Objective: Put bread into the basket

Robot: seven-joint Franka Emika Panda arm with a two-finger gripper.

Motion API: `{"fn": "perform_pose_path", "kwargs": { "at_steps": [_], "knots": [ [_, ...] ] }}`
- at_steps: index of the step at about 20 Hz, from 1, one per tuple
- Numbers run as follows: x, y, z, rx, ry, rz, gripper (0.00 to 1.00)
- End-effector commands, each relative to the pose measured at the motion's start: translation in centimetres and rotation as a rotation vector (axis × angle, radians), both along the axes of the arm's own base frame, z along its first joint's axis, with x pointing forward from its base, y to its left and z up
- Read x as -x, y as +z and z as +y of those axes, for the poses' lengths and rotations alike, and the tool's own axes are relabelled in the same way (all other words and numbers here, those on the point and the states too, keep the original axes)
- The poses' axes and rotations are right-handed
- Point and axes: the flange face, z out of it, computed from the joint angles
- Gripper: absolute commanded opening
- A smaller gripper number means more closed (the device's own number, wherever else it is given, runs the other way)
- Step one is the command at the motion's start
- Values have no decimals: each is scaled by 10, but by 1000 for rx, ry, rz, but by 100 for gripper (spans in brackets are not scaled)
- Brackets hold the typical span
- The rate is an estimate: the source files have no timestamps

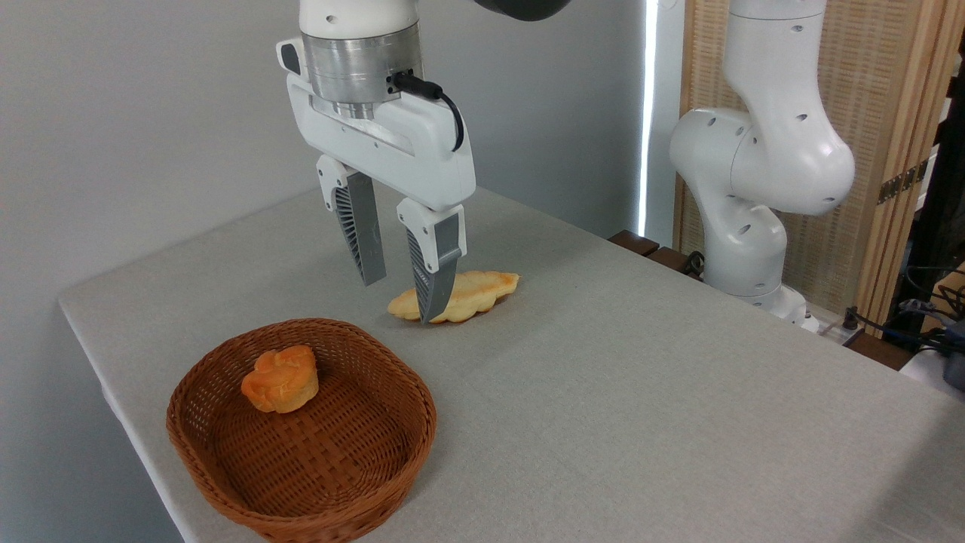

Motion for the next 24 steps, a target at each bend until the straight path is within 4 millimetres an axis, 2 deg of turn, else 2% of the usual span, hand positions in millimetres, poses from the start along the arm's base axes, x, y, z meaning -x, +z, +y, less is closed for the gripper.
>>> {"fn": "perform_pose_path", "kwargs": {
  "at_steps": [1, 6, 10, 12, 14, 19, 22, 24],
  "knots": [
    [5, -2, -9, -2, -18, 8, 100],
    [7, -4, -14, -2, -27, 13, 100],
    [9, -2, -28, -4, -54, 8, 100],
    [11, -9, -30, -5, -57, 22, 100],
    [14, -10, -41, -7, -77, 25, 100],
    [22, -12, -44, -9, -95, 25, 100],
    [37, -15, -56, -13, -113, -22, 100],
    [47, -18, -81, -18, -156, -48, 100]
  ]
}}
